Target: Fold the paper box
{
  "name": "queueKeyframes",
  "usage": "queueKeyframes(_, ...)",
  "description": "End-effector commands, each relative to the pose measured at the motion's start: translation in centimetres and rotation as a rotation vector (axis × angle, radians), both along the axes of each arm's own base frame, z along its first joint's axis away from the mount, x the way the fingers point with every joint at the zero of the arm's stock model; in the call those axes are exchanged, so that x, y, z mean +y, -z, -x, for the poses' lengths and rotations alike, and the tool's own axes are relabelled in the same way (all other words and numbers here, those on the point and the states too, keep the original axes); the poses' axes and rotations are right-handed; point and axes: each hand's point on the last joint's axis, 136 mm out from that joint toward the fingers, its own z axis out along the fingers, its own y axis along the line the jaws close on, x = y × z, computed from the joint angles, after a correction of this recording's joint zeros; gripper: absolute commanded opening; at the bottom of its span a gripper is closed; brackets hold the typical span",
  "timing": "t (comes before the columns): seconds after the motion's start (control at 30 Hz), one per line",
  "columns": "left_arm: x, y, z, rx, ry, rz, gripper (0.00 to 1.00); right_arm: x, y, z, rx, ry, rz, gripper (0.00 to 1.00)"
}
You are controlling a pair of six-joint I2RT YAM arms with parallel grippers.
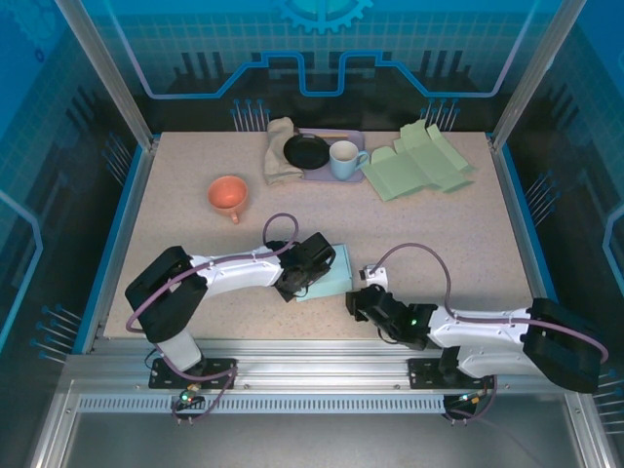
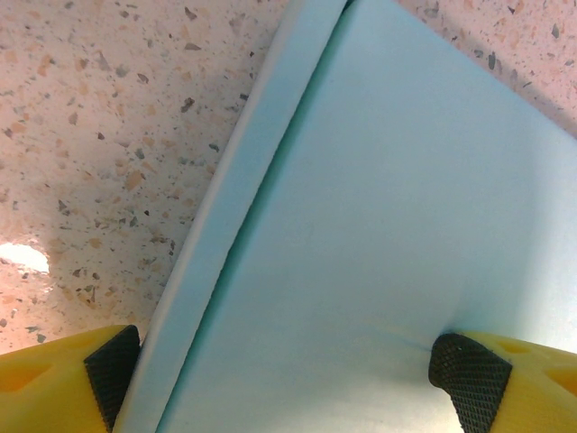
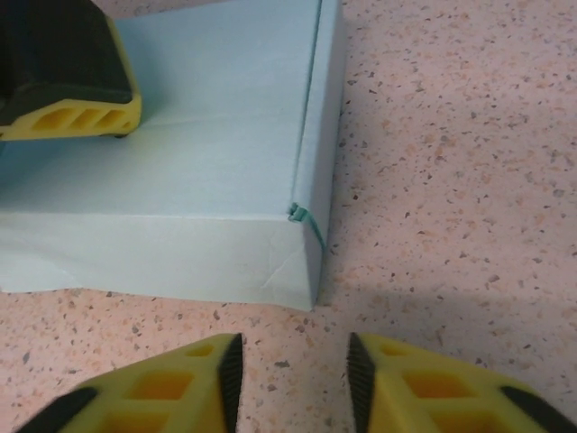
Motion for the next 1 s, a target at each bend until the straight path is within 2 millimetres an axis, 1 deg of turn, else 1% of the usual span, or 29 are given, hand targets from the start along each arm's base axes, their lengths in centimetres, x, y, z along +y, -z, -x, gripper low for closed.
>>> queueKeyframes(0.0, 8.1, 7.8, 8.1, 0.377, 0.023, -0.326, 0.88, 1.1, -0.6, 0.2, 0.012, -0.028, 0.001, 0.32)
queueKeyframes(0.13, 8.0, 7.8, 8.1, 0.38, 0.028, -0.326, 0.88, 2.2, -0.3, -0.6, -0.005, -0.039, 0.009, 0.28)
queueKeyframes(0.33, 7.8, 8.1, 8.1, 0.386, 0.047, -0.323, 0.88, 3.0, 1.4, -2.6, -0.02, -0.025, 0.039, 0.27)
queueKeyframes(0.5, 7.8, 8.0, 8.3, 0.399, 0.08, -0.328, 0.88, 2.8, 2.4, -5.3, 0.002, -0.004, 0.026, 0.26)
queueKeyframes(0.6, 8.2, 7.6, 8.3, 0.393, 0.095, -0.343, 0.88, 2.7, 2.5, -6.4, 0.014, 0.005, 0.043, 0.26)
queueKeyframes(0.83, 8.8, 6.8, 8.4, 0.384, 0.106, -0.363, 0.89, 2.5, 2.6, -7.3, 0.038, 0.009, 0.04, 0.26)
queueKeyframes(0.9, 8.8, 6.8, 8.4, 0.383, 0.101, -0.362, 0.89, 2.6, 2.4, -7.0, 0.05, -0.001, 0.029, 0.26)
queueKeyframes(0.97, 8.8, 6.8, 8.4, 0.383, 0.09, -0.363, 0.89, 3.0, 2.1, -6.2, 0.059, -0.018, 0.011, 0.27)
